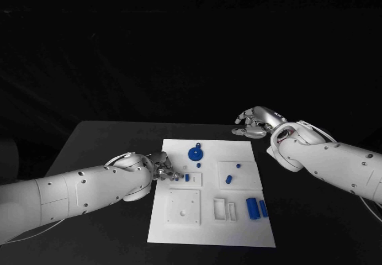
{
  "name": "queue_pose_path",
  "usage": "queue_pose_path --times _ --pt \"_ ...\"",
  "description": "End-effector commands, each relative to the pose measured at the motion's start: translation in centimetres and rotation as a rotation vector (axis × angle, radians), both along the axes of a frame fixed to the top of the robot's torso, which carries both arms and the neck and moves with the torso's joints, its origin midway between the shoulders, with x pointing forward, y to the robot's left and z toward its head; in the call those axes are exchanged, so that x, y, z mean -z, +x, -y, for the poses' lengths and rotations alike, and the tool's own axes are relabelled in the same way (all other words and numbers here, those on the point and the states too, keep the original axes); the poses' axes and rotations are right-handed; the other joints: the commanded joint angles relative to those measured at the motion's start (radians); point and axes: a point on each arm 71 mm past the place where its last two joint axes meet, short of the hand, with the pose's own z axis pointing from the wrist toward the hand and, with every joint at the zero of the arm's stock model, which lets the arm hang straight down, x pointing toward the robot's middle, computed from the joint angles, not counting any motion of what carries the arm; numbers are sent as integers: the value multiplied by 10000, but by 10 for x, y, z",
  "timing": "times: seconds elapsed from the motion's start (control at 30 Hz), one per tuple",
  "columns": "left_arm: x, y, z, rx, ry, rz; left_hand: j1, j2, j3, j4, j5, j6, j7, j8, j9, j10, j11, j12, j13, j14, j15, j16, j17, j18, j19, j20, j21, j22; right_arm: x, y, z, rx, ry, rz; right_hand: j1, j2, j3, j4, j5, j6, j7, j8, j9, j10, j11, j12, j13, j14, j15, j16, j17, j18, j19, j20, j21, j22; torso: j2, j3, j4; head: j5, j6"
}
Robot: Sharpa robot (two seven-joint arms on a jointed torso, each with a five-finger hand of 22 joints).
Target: Assemble the parts on the task board
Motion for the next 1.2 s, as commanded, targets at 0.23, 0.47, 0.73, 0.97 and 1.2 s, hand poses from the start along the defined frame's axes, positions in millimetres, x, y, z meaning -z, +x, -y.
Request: queue_pose_path --times 0.23,0.47,0.73,0.97,1.2 --pt "-4 2 -3 -237 -321 370 -181 -145 -183 253 -34 -158 84 -119 30 -188 46 -36 -49 -155 -56 -44 -34 118 -94 -1149 -113 6 1 0 -1 -117 -93 -1 -148 17 -38 57 70 -24 73 -3 -18 -20 44 70 -18 74 9 -52 18 850 -5 -59 -36 147 6 -1 -7 -20 7" --pt "-15 6 -1 -489 -2235 507 97 -180 -686 85 -31 -2051 729 -1203 -495 -1513 615 -1164 -462 -1326 418 -1175 -597 -146 -1140 -846 -923 -234 1 0 0 -110 -91 4 -181 18 -49 76 82 -34 75 -8 -21 -21 45 71 -23 74 10 -56 19 850 -6 -58 -40 148 2 -2 -3 -54 46" --pt "-29 12 5 -481 -3883 1174 779 -112 -600 -281 -9 -2838 1258 -1758 -1140 -2726 1186 -2475 -997 -2323 1047 -2210 -1155 -487 -2070 -477 -1726 -496 1 0 -1 -121 -89 -7 -190 16 -53 80 87 -38 75 -10 -23 -22 46 72 -25 75 11 -57 20 850 -6 -58 -41 148 9 -4 -2 -77 117" --pt "-38 14 20 1021 -3929 2347 3265 624 213 -2656 937 -3029 1640 -1916 -1990 -3419 1839 -4862 -1995 -2648 1629 -2594 -1395 -567 -2405 77 -2082 -488 2 0 -1 -114 -89 -10 -174 22 -46 71 94 -49 75 -15 -27 -23 46 74 -28 75 10 -59 22 850 -5 -62 -43 149 7 -2 0 -149 182" --pt "-43 13 50 2785 -2943 3089 3949 817 853 -3573 964 -3029 1600 -1957 -2660 -3316 2178 -6621 -2485 -2807 1937 -2936 -1568 -435 -2539 403 -2344 -424 2 0 -2 -136 -81 3 -143 37 -29 55 94 -59 76 -20 -31 -24 46 76 -34 77 11 -62 24 850 -4 -67 -45 151 11 2 -14 -153 232"
